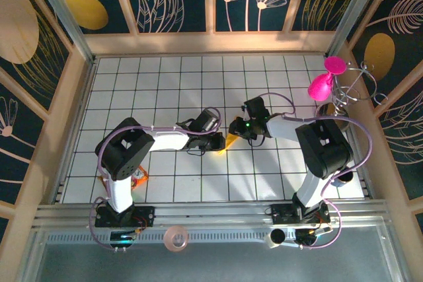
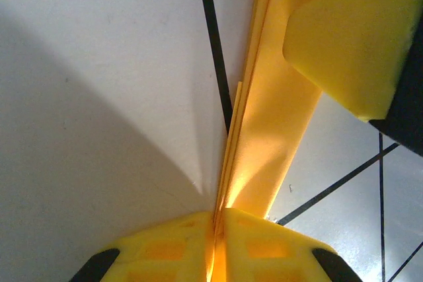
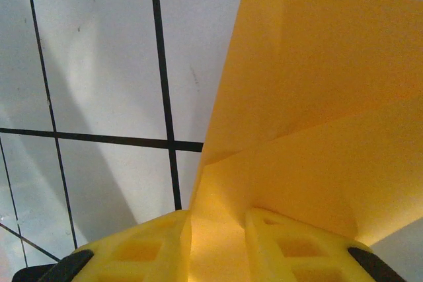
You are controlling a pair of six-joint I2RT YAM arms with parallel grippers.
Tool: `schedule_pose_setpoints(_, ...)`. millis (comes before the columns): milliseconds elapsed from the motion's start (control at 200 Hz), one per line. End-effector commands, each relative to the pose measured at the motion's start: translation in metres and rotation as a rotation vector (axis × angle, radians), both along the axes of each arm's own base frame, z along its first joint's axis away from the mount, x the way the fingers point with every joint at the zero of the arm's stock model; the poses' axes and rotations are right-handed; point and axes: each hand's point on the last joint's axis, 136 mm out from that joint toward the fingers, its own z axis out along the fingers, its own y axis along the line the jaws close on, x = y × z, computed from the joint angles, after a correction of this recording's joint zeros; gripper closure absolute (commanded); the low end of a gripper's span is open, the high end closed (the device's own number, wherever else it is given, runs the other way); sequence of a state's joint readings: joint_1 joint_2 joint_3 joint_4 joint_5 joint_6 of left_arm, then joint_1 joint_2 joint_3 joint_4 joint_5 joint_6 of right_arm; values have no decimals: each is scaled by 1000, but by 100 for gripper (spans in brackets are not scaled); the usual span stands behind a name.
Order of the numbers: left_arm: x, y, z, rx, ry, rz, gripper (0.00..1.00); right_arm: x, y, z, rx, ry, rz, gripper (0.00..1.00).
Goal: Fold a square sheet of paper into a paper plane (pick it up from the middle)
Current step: Fold the wing for the fifth time at the center of the table.
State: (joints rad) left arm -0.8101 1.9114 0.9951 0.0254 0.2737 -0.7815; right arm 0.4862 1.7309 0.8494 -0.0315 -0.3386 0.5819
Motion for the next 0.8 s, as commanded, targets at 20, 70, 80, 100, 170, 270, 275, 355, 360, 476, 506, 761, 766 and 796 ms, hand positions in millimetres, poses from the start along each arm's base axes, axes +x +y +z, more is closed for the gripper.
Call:
schedule_pose_setpoints(20,-20,38,-75,213,78,17,87,7,6,18,32,-68,31,73)
schedule_pose_setpoints(70,-20,37,-74,211,76,17,87,7,7,19,36,-70,37,73)
schedule_pose_setpoints(80,-20,37,-74,212,77,17,87,7,7,19,37,-72,38,73)
schedule_pose_setpoints(100,-20,37,-75,211,78,17,87,6,7,19,39,-72,42,73)
schedule_pose_setpoints(170,-20,37,-75,212,79,16,87,5,10,19,43,-74,55,74)
schedule_pose_setpoints(270,-20,37,-75,210,78,14,88,4,13,18,48,-74,66,74)
schedule_pose_setpoints(275,-20,37,-75,210,78,15,88,4,13,18,48,-73,65,74)
schedule_pose_setpoints(355,-20,37,-75,210,77,14,89,4,14,16,48,-70,70,75)
schedule_pose_setpoints(360,-20,37,-75,210,78,14,89,4,14,16,48,-69,71,75)
schedule_pose_setpoints(476,-22,38,-76,212,81,13,89,4,13,10,34,-56,70,76)
schedule_pose_setpoints(506,-21,38,-75,210,81,13,89,4,13,8,29,-50,68,76)
schedule_pose_setpoints(761,-20,36,-69,198,67,11,89,-2,1,-20,-54,21,44,81)
schedule_pose_setpoints(766,-19,35,-68,196,65,11,89,-2,1,-21,-55,22,44,81)
schedule_pose_setpoints(796,-18,34,-65,191,60,9,88,-4,-1,-24,-68,32,42,81)
